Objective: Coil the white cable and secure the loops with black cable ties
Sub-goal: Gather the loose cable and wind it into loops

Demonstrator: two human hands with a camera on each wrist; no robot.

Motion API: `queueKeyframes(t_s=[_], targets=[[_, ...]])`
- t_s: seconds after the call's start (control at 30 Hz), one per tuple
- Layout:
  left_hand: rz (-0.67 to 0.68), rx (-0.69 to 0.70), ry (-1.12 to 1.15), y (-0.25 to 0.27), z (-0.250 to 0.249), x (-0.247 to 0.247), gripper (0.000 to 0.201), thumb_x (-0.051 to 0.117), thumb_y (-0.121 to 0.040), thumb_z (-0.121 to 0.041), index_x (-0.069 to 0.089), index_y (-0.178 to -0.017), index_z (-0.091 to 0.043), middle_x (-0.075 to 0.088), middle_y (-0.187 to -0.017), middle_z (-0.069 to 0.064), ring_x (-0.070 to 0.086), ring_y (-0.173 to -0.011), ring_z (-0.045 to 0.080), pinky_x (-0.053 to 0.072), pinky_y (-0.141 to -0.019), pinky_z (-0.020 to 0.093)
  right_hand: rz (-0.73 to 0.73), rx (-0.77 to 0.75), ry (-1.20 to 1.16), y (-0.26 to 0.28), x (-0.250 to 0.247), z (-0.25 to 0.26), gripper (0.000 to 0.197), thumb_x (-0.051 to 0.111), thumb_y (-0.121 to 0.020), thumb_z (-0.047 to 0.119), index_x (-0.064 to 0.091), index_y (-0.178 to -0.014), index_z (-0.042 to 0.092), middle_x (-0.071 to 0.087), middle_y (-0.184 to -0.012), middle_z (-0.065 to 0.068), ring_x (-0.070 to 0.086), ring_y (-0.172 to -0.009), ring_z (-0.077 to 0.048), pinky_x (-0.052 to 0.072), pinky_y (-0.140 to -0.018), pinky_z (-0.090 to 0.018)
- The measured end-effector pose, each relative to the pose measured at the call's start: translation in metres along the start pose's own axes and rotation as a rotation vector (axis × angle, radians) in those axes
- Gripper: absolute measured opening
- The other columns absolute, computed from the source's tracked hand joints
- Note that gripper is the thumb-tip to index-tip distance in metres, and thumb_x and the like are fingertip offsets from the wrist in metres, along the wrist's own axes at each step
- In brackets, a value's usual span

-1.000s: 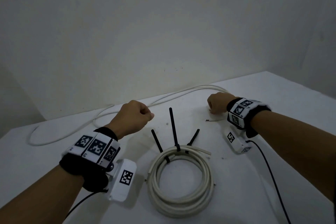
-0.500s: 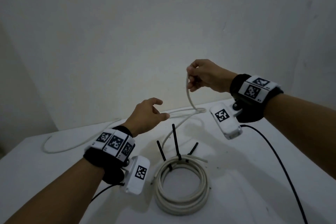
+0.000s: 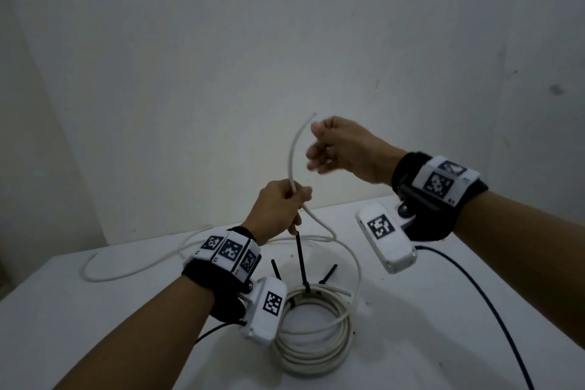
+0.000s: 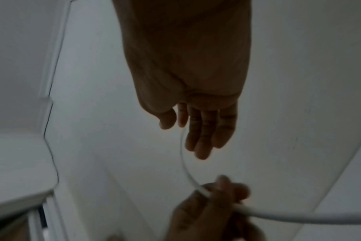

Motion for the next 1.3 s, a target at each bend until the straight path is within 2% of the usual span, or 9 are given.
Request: queueKeyframes(t_s=[0.23,0.53,0.7,0.93,1.0,1.07,1.17,1.23,1.3], targets=[[-0.058,-0.066,0.190,-0.002,0.010,-0.006,0.017,0.059,-0.094,-0.013,0.058,-0.089,0.003,0.052,-0.069,0.011,0.056,-0.050,0.016,0.055,-0.047,0.029,0.101,0.473,0.988,0.044,-0.029,-0.134,0.041,0.050,-0.095,0.040,0.056,-0.096,0.000,0.066,-0.082,-0.011,0.063,-0.062,-0.022,0.052,-0.050,-0.027],[-0.050,-0.079,0.231,-0.006,0.011,-0.010,0.028,0.058,-0.095,-0.026,0.060,-0.081,-0.001,0.054,-0.070,0.010,0.059,-0.053,0.017,0.056,-0.050,0.033,0.172,0.731,0.818,0.061,-0.022,-0.225,0.017,0.060,-0.085,0.002,0.057,-0.069,-0.005,0.065,-0.062,-0.017,0.060,-0.043,-0.021,0.057,-0.053,-0.033],[-0.074,-0.162,0.298,-0.004,0.010,-0.022,0.042,0.040,-0.102,-0.037,0.051,-0.080,-0.003,0.065,-0.071,0.014,0.065,-0.064,0.025,0.058,-0.055,0.037,-0.213,0.682,0.567,0.035,-0.054,-0.222,0.015,0.056,-0.081,-0.005,0.062,-0.071,-0.012,0.064,-0.052,-0.019,0.064,-0.043,-0.024,0.059,-0.054,-0.042],[-0.099,-0.200,0.305,0.001,0.016,-0.045,0.045,0.027,-0.103,-0.041,0.043,-0.077,-0.009,0.057,-0.047,0.009,0.062,-0.047,0.026,0.052,-0.047,0.033,-0.687,0.504,-0.179,0.014,-0.097,-0.195,0.014,0.051,-0.087,-0.009,0.054,-0.073,-0.009,0.062,-0.045,-0.018,0.058,-0.031,-0.020,0.056,-0.043,-0.030],[-0.129,-0.212,0.295,-0.001,0.020,-0.054,0.046,0.027,-0.103,-0.043,0.045,-0.077,-0.009,0.056,-0.047,0.007,0.060,-0.046,0.025,0.050,-0.045,0.032,-0.667,0.476,-0.396,0.009,-0.089,-0.198,0.008,0.044,-0.092,-0.007,0.050,-0.091,-0.003,0.062,-0.044,-0.008,0.063,-0.045,-0.017,0.051,-0.040,-0.023],[-0.153,-0.217,0.289,-0.002,0.024,-0.061,0.046,0.027,-0.103,-0.044,0.045,-0.077,-0.010,0.055,-0.048,0.006,0.059,-0.046,0.025,0.049,-0.043,0.030,-0.606,0.513,-0.508,0.006,-0.076,-0.206,0.013,0.039,-0.096,0.000,0.047,-0.105,0.004,0.065,-0.077,-0.010,0.065,-0.079,-0.020,0.051,-0.042,-0.020],[-0.161,-0.222,0.299,-0.003,0.028,-0.067,0.047,0.028,-0.103,-0.043,0.046,-0.077,-0.009,0.055,-0.048,0.006,0.058,-0.046,0.024,0.050,-0.044,0.031,-0.539,0.555,-0.240,0.008,-0.072,-0.214,0.034,0.047,-0.097,0.007,0.047,-0.130,0.000,0.056,-0.120,-0.014,0.054,-0.120,-0.029,0.054,-0.070,-0.024],[-0.141,-0.227,0.320,-0.003,0.030,-0.064,0.046,0.029,-0.103,-0.043,0.047,-0.079,-0.008,0.057,-0.052,0.007,0.059,-0.047,0.023,0.052,-0.047,0.034,-0.505,0.606,0.004,0.011,-0.072,-0.222,0.023,0.059,-0.091,0.007,0.057,-0.112,-0.003,0.053,-0.119,-0.019,0.058,-0.102,-0.037,0.045,-0.084,-0.032],[-0.120,-0.232,0.363,-0.003,0.031,-0.060,0.046,0.032,-0.102,-0.043,0.048,-0.080,-0.006,0.056,-0.061,0.010,0.061,-0.048,0.023,0.054,-0.048,0.036,-0.511,0.545,0.097,0.010,-0.071,-0.217,0.009,0.059,-0.087,0.002,0.052,-0.093,0.000,0.050,-0.100,-0.019,0.054,-0.072,-0.030,0.047,-0.066,-0.037]])
Point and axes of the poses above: each hand's wrist, its own y-axis away from the middle knuckle, its own x-axis out of the palm, z = x × y, the point moved 9 cm from there along -y, towards the middle knuckle
